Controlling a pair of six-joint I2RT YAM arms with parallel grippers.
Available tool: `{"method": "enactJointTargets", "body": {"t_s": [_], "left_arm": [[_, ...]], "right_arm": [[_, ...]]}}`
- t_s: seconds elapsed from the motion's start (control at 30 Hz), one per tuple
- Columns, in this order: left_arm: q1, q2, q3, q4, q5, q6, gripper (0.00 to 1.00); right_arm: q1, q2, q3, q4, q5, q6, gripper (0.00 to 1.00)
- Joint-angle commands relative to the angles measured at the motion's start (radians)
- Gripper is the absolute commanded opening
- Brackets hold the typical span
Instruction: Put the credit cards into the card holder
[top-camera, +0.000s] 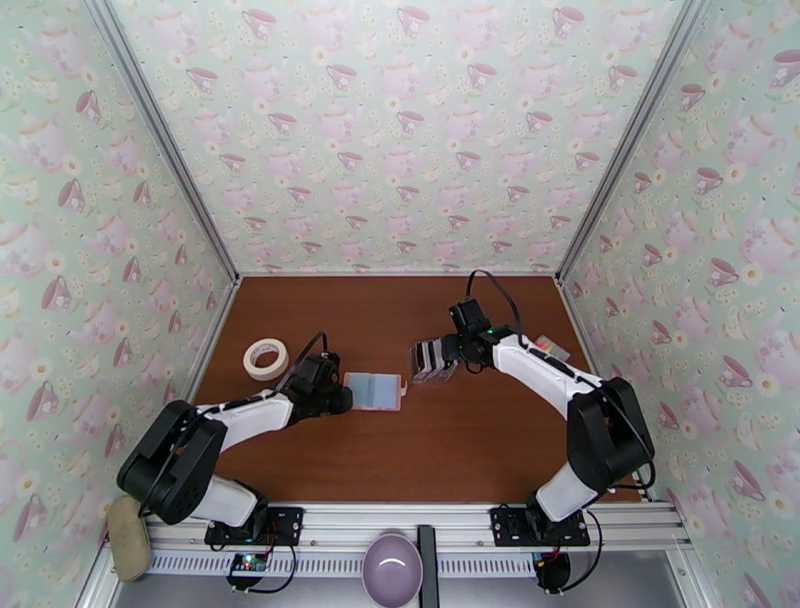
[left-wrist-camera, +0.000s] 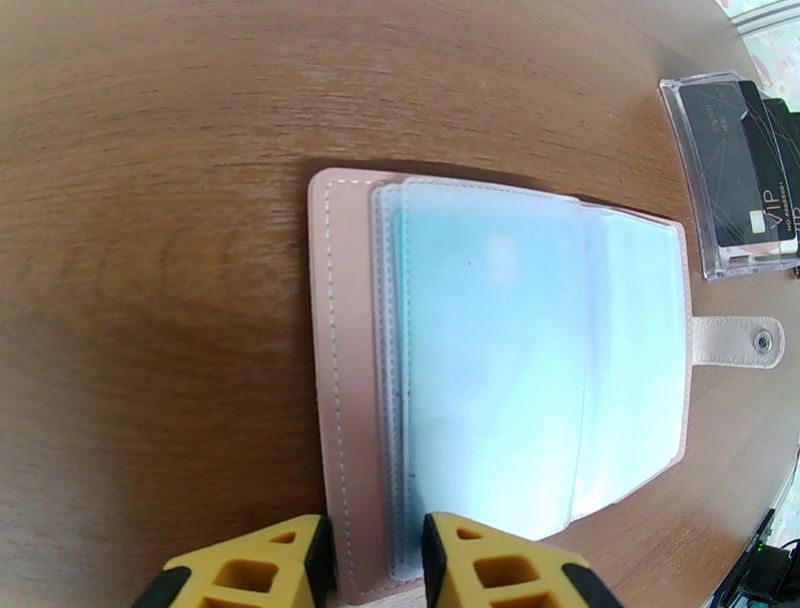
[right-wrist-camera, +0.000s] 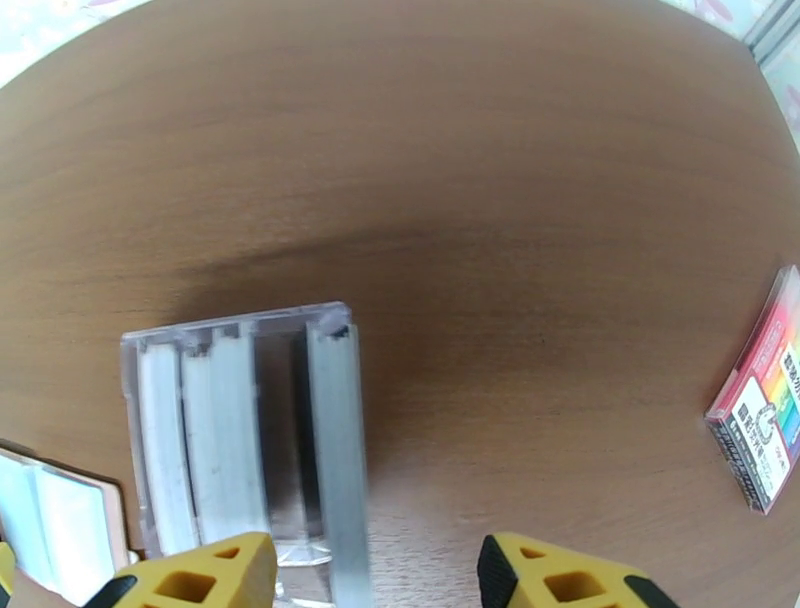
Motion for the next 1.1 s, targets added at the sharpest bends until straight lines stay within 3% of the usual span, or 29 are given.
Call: {"method": "enactJointTargets", "body": {"t_s": [0.0, 0.5, 1.07], "left_arm": [[-0.006, 0.049, 0.004, 0.006, 0.05, 0.011, 0.33], [0.002, 0.058, 0.004, 0.01, 0.058, 0.007, 0.36], [0.005, 0.061, 0.004, 0.012, 0.07, 0.004, 0.37]], "right_arm": [[-0.009, 0.023, -0.017, 0.029, -0.035, -0.019, 0.58], [-0.022, 0.095, 0.007, 0.045, -0.059, -0.026, 0.58], [-0.029, 0.05, 0.013, 0.017, 0.011, -0.046, 0.55]]}}
